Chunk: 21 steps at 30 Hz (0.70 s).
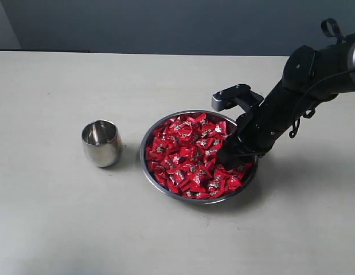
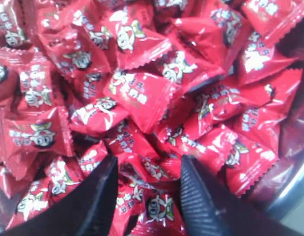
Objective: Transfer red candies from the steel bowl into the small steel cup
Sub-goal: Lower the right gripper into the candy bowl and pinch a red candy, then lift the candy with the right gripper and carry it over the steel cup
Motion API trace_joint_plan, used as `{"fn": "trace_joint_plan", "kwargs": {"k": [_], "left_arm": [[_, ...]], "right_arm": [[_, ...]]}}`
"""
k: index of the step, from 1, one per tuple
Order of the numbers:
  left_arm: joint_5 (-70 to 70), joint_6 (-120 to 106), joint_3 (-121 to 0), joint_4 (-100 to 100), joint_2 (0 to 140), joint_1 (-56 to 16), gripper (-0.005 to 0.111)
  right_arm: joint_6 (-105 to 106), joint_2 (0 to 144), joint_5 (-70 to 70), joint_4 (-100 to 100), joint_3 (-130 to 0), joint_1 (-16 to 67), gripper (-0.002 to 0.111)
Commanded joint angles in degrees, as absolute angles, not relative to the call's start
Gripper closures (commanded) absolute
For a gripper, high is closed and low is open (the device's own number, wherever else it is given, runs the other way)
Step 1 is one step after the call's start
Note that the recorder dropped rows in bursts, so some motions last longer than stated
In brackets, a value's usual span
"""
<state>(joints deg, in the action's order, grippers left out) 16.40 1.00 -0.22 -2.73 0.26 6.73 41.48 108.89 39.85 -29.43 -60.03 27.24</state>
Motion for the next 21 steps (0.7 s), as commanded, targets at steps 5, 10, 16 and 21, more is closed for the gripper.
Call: {"fn": "trace_joint_plan", "kwargs": {"k": [5, 10, 16, 21], "left_arm": [[16.3, 1.1, 0.0, -2.6, 0.0, 6.8, 0.106], [16.3, 1.1, 0.0, -2.6, 0.0, 6.8, 0.106], [16.3, 1.1, 0.0, -2.6, 0.0, 6.8, 0.106], [16.3, 1.1, 0.0, -2.6, 0.0, 6.8, 0.106]], "right_arm": [[39.8, 108.9, 40.7, -27.7, -60.3, 27.5, 0.068], [39.8, 108.9, 40.7, -29.0, -60.3, 27.5, 0.069], [40.2, 108.9, 41.2, -29.0, -60.3, 27.5, 0.098], [40.3, 108.9, 41.2, -29.1, -60.3, 27.5, 0.109]]}}
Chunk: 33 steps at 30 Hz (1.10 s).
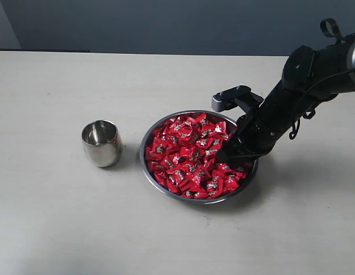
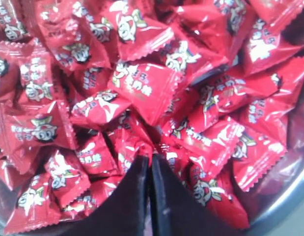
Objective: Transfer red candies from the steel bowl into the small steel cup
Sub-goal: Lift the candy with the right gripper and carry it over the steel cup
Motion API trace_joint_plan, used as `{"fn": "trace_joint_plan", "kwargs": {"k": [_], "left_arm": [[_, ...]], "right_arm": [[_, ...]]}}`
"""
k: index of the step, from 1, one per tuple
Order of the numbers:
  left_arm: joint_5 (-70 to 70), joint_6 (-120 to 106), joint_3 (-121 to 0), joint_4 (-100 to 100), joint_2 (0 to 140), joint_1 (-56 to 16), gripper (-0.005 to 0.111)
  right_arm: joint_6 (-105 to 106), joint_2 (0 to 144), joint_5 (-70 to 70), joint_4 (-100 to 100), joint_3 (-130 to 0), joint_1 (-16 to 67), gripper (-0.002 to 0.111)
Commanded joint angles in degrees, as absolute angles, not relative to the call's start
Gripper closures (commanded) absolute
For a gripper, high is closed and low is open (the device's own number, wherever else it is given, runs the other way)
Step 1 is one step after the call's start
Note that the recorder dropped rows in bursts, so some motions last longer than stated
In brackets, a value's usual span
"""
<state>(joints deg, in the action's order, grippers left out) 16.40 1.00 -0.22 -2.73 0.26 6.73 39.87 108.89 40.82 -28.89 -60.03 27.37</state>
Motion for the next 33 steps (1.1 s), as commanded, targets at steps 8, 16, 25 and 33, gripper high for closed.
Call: {"fn": "trace_joint_plan", "kwargs": {"k": [8, 16, 25, 33], "left_arm": [[16.3, 1.1, 0.0, -2.6, 0.0, 6.8, 0.106], [16.3, 1.1, 0.0, -2.6, 0.0, 6.8, 0.106], [16.3, 1.1, 0.0, -2.6, 0.0, 6.8, 0.106], [16.3, 1.1, 0.0, -2.6, 0.0, 6.8, 0.106]], "right_arm": [[40.3, 108.4, 40.9, -29.1, -60.3, 27.5, 0.109], [36.8, 102.6, 34.6, -27.6, -61.3, 27.5, 0.109], [41.0, 98.1, 23.2, -39.5, -62.1, 27.5, 0.109], [61.5, 103.2, 30.4, -62.2, -68.3, 27.5, 0.109]]}}
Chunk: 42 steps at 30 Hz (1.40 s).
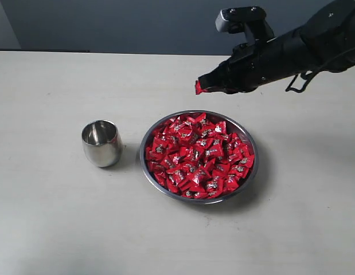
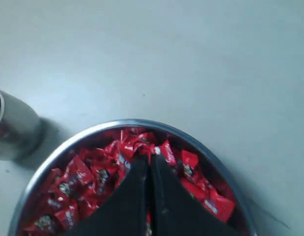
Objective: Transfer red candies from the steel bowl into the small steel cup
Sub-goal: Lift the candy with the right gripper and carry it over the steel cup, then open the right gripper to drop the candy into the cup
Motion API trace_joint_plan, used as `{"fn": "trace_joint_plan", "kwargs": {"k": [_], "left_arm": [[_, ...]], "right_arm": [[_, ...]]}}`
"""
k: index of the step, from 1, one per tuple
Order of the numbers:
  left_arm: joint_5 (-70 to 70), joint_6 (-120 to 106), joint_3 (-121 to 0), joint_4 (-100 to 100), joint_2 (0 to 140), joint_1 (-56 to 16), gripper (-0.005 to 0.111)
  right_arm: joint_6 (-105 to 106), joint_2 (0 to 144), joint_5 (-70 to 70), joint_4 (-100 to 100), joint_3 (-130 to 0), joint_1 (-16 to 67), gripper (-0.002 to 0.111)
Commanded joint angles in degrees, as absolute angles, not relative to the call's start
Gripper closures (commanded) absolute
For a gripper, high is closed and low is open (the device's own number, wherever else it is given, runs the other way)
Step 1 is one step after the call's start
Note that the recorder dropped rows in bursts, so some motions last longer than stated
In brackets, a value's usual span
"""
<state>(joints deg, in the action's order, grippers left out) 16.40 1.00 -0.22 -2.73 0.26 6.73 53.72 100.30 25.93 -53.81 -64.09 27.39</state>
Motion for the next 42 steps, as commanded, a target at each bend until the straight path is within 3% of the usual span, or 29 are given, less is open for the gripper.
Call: {"fn": "trace_joint_plan", "kwargs": {"k": [1, 6, 24, 42], "left_arm": [[16.3, 1.1, 0.0, -2.6, 0.0, 6.8, 0.106], [16.3, 1.1, 0.0, -2.6, 0.0, 6.8, 0.106], [16.3, 1.1, 0.0, -2.6, 0.0, 6.8, 0.106], [16.3, 1.1, 0.0, -2.6, 0.0, 6.8, 0.106]], "right_arm": [[61.9, 104.2, 31.9, -63.3, -69.6, 27.5, 0.109], [62.0, 109.8, 41.8, -65.3, -78.3, 27.7, 0.109], [46.2, 122.4, 46.4, -52.5, -96.9, 40.8, 0.109], [41.0, 125.5, 43.9, -45.1, -98.4, 46.1, 0.109]]}}
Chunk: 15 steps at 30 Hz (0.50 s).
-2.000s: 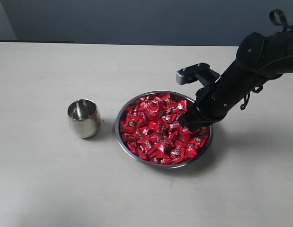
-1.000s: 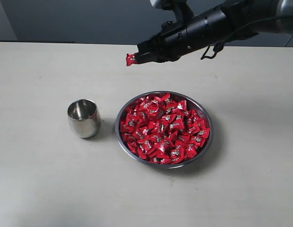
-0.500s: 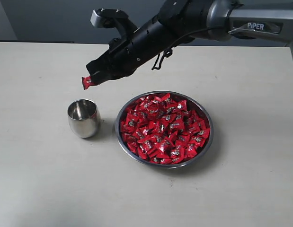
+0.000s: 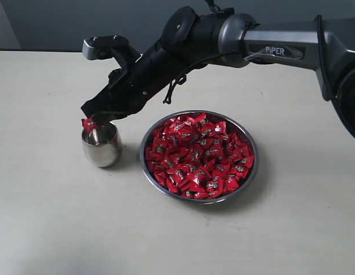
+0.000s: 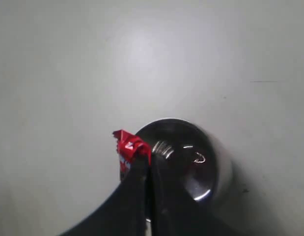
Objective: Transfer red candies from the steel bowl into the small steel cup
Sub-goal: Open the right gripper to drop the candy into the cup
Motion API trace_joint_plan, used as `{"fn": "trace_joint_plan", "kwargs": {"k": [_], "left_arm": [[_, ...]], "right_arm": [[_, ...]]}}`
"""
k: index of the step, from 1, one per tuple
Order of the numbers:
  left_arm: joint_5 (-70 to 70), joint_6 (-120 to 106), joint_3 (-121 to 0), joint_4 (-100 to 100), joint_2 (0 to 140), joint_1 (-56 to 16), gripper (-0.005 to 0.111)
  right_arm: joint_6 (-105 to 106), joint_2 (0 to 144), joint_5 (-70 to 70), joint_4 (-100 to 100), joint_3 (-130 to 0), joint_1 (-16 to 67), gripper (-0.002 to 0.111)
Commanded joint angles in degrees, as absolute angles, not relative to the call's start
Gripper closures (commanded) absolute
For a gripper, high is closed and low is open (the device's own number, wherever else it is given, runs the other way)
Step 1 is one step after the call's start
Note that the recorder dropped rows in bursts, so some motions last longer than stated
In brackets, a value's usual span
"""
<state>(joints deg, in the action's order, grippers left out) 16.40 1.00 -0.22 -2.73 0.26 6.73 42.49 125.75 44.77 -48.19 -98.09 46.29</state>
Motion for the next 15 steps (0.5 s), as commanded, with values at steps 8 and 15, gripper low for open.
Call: {"fn": "trace_joint_plan", "kwargs": {"k": [8, 15], "left_arm": [[16.3, 1.1, 0.0, -2.6, 0.0, 6.8, 0.106], [16.3, 1.1, 0.0, -2.6, 0.0, 6.8, 0.106]], "right_arm": [[40.3, 125.5, 42.6, -44.0, -98.4, 46.4, 0.105], [38.3, 125.5, 43.3, -44.0, -98.4, 46.4, 0.069]]}}
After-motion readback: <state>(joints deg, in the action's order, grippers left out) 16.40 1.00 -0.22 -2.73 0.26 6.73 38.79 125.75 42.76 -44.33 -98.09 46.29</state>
